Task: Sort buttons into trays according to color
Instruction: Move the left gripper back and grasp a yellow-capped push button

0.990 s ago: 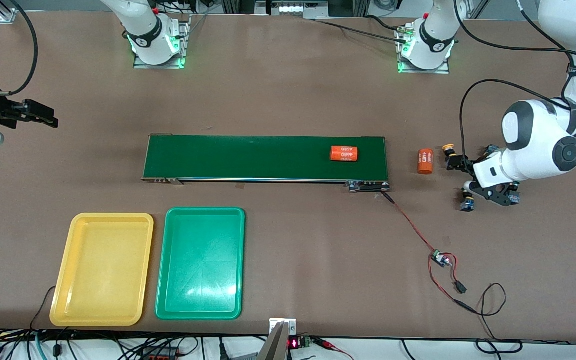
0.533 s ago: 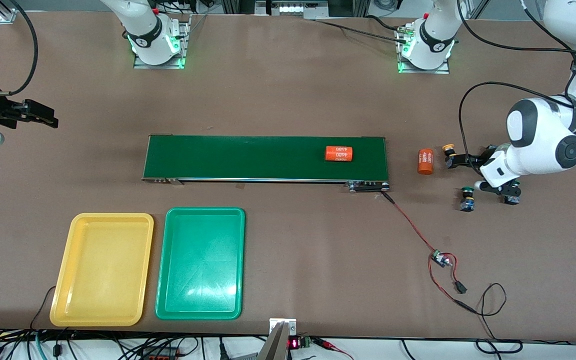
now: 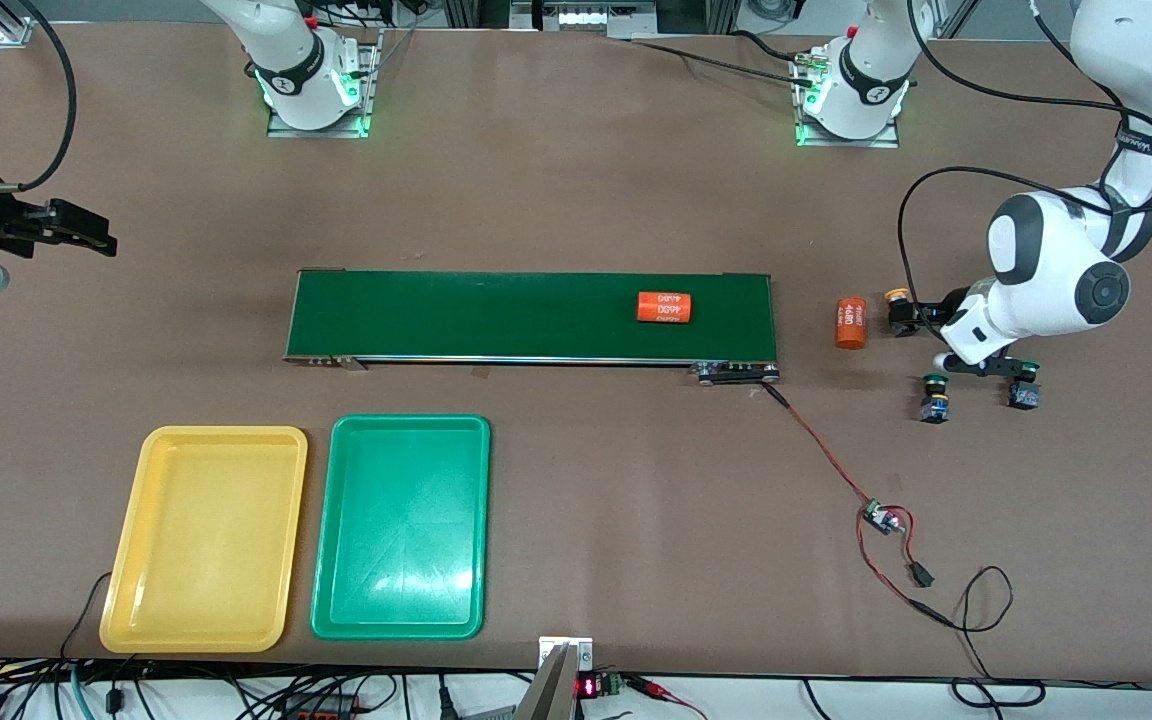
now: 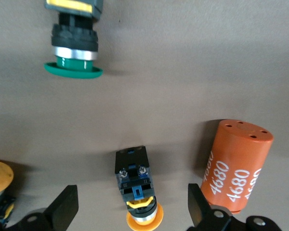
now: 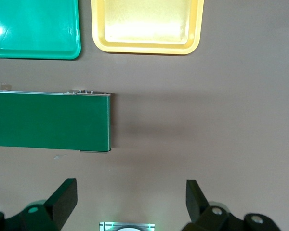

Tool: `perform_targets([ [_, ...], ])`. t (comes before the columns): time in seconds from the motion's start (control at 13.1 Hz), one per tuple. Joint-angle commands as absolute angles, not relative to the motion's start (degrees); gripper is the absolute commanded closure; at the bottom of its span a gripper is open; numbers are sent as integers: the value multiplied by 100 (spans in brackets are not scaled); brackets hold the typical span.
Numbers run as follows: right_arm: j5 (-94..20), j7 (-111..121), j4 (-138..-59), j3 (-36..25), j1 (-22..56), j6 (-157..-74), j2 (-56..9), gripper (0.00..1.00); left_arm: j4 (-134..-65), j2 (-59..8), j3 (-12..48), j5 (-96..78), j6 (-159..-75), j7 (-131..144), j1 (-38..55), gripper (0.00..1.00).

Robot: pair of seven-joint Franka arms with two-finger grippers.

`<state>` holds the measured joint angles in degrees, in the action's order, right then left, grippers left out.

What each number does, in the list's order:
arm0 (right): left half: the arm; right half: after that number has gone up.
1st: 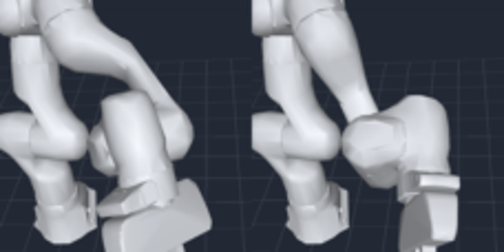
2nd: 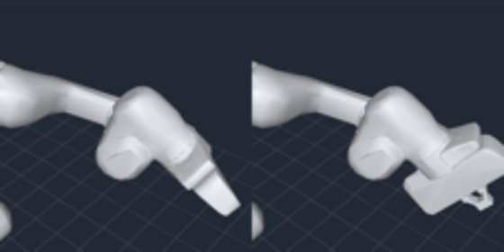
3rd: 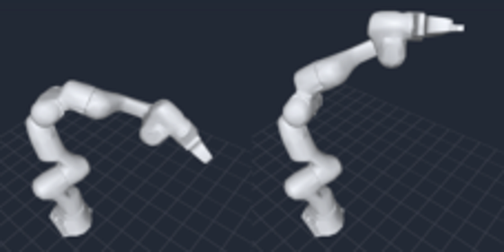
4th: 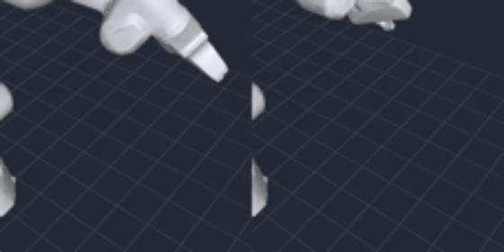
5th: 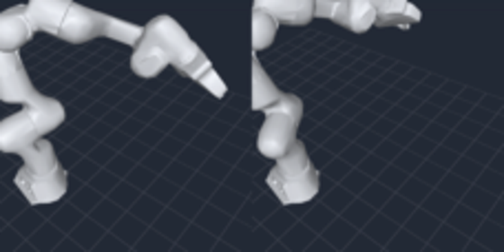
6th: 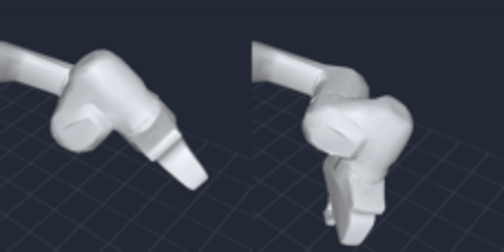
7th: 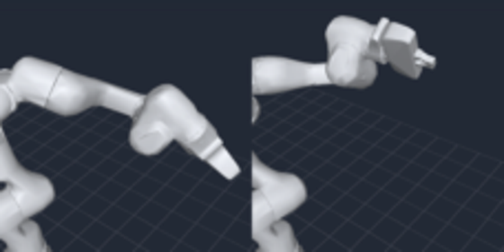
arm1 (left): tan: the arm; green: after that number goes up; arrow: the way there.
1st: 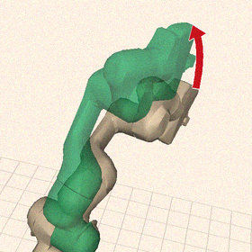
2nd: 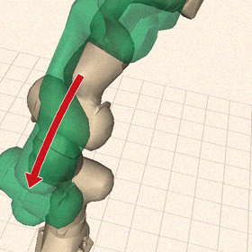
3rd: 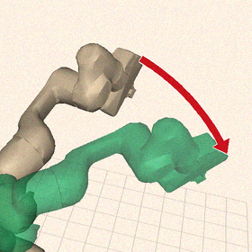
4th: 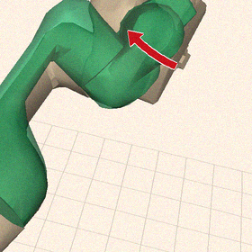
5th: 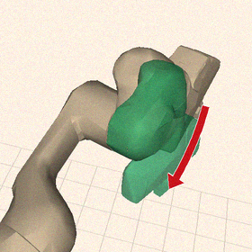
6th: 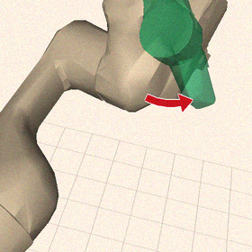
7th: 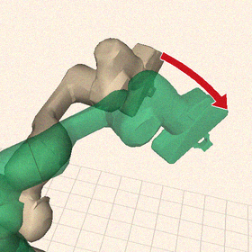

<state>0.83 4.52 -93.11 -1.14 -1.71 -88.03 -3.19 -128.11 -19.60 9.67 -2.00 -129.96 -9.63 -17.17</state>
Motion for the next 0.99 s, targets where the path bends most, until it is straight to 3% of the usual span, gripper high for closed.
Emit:
perform_targets([
  [0.0, 44, 396, -9308, -114, -141, -8807, -299, 0, -12850, -2091, 984, -26, -13218, -844, -1758, 0],
  [0.08, 44, 396, -9308, -114, -141, -8815, -299, 0, -12850, -2153, 984, -26, -13227, -844, -1758, 1],
  [0.23, 44, 387, -9308, -114, -141, -8807, -299, 0, -12850, -2232, 984, -26, -13262, -844, -1758, 22],
  [0.3, 44, 387, -9308, -114, -141, -8807, -299, 0, -12850, -2232, 993, -26, -13271, -852, -1758, 39],
  [0.46, 44, 387, -9308, -106, -132, -8807, -299, 0, -12850, -2198, 993, -26, -13210, -844, -1758, 82],
  [0.53, 44, 387, -9308, -105, -123, -8815, -299, 0, -12850, -2162, 993, -26, -13158, -844, -1767, 95],
  [0.61, 44, 387, -9308, -105, -114, -8815, -299, 0, -12841, -2084, 1002, -18, -13027, -913, -1758, 100],
  [0.91, 26, 378, -9308, -105, -123, -8815, -299, 0, -12727, -1329, 1264, -9, -12411, -897, -1679, 100],
])
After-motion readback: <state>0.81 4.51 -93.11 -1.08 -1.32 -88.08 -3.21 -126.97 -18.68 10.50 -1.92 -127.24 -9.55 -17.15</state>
